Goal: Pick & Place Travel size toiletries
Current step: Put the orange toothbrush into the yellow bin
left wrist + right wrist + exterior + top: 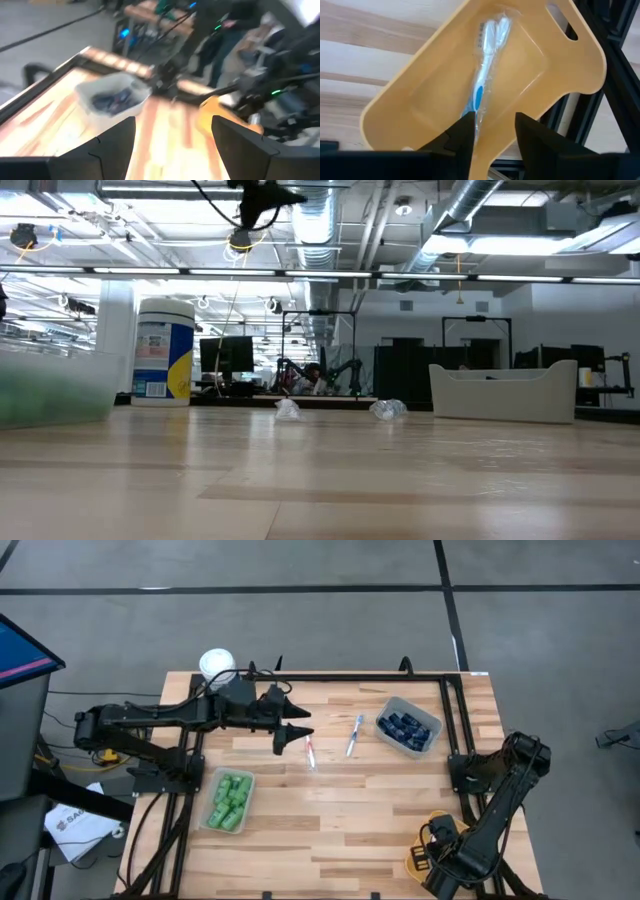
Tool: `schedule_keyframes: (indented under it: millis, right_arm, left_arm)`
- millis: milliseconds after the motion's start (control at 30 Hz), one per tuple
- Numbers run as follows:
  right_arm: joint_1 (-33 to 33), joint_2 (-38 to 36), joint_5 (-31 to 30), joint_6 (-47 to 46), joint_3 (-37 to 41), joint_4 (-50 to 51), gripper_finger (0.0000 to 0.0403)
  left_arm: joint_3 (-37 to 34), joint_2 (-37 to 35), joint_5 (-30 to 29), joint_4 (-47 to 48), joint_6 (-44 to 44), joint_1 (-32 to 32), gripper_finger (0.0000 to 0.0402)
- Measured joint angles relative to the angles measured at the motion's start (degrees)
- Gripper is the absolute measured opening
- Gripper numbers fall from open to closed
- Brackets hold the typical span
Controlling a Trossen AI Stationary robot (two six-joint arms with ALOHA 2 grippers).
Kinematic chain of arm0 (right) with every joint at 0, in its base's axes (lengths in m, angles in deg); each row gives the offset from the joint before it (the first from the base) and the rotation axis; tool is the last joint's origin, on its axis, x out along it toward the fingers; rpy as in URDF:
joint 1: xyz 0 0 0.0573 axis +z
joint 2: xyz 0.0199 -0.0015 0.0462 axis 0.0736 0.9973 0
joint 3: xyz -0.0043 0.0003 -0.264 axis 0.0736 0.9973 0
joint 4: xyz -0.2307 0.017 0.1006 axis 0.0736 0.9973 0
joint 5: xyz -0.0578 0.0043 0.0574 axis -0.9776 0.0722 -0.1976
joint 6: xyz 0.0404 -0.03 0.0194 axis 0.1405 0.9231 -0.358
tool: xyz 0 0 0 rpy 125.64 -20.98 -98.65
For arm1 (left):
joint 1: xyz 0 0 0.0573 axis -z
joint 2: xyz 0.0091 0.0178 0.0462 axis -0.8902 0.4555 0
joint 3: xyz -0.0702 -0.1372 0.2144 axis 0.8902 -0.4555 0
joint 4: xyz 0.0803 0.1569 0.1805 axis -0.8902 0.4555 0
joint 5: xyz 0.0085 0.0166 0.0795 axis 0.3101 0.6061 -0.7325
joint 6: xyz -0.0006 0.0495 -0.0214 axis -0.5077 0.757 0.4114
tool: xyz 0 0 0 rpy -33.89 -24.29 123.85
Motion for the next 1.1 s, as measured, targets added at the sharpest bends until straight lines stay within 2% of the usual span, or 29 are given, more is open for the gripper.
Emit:
schedule_keyframes:
  millis: [200, 533, 767, 1100]
  right_arm:
    - [-0.45, 0.01, -0.25, 0.1, 0.0, 0.02, 0.0167]
    - [-0.72, 0.0, -0.34, 0.08, 0.0, -0.41, 0.0187]
    - [-0.72, 0.01, -0.44, 0.06, -0.02, -0.83, 0.0176]
    - [-0.67, 0.0, -1.49, 0.08, -0.02, -0.68, 0.0172]
  left_arm:
    - [-0.02, 3.63, -12.41, 6.77, -0.57, 0.0, 0.0258]
    - [-0.04, 20.04, -23.25, 8.43, -5.21, -0.96, 0.0262]
    - [-0.04, 29.62, -25.33, 8.85, -9.72, -3.88, 0.0263]
    - [-0.04, 33.53, -25.29, 8.66, -14.62, -5.92, 0.0265]
